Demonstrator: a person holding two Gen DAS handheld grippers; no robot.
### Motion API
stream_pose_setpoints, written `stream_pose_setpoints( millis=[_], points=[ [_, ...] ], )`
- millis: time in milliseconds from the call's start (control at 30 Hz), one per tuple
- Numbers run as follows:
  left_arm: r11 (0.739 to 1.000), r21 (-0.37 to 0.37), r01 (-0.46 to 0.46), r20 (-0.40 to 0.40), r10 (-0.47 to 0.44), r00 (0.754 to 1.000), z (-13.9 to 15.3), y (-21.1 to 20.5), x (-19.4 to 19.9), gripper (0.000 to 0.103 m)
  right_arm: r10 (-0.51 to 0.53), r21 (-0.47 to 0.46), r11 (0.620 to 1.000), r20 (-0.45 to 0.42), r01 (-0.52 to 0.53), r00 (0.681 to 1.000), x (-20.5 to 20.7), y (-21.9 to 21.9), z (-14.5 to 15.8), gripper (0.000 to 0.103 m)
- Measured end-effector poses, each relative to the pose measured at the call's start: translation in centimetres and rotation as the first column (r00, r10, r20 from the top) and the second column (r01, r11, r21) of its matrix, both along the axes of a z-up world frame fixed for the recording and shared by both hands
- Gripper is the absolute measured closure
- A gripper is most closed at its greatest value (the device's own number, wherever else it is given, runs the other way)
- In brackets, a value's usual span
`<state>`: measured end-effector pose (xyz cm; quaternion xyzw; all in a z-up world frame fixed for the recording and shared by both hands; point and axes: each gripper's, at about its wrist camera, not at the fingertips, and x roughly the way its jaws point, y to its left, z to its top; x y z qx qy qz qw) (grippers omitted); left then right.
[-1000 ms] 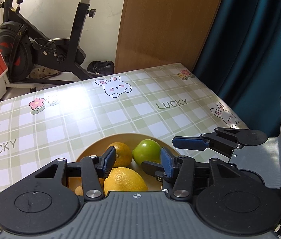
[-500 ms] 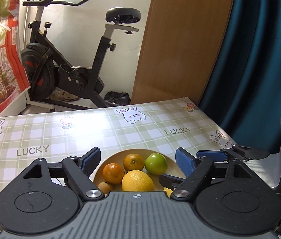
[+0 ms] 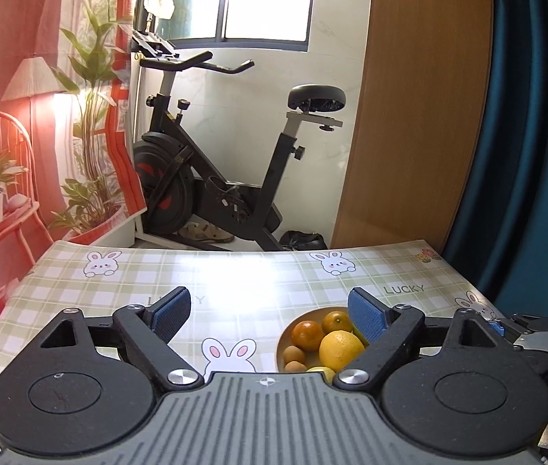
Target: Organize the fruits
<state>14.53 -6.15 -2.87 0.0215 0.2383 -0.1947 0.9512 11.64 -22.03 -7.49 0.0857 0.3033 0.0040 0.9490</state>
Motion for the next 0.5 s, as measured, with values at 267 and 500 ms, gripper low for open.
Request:
stream_pose_setpoints(
  millis=[267, 500],
  points=[
    [0.999, -0.042, -0.028, 0.036, 0.030, 0.999, 1.6, 2.8, -3.9, 0.006, -0.021, -0.010, 1.000, 0.027, 0.022, 0.999, -3.2, 2.5, 1.6, 0.000],
    [0.997, -0.013, -0.073, 0.058, 0.074, 0.996, 1.9, 4.2, -6.6, 0.006, -0.057, -0.029, 0.998, 0.056, 0.059, 0.997, -5.7, 4.1, 2.6, 0.000]
  ],
)
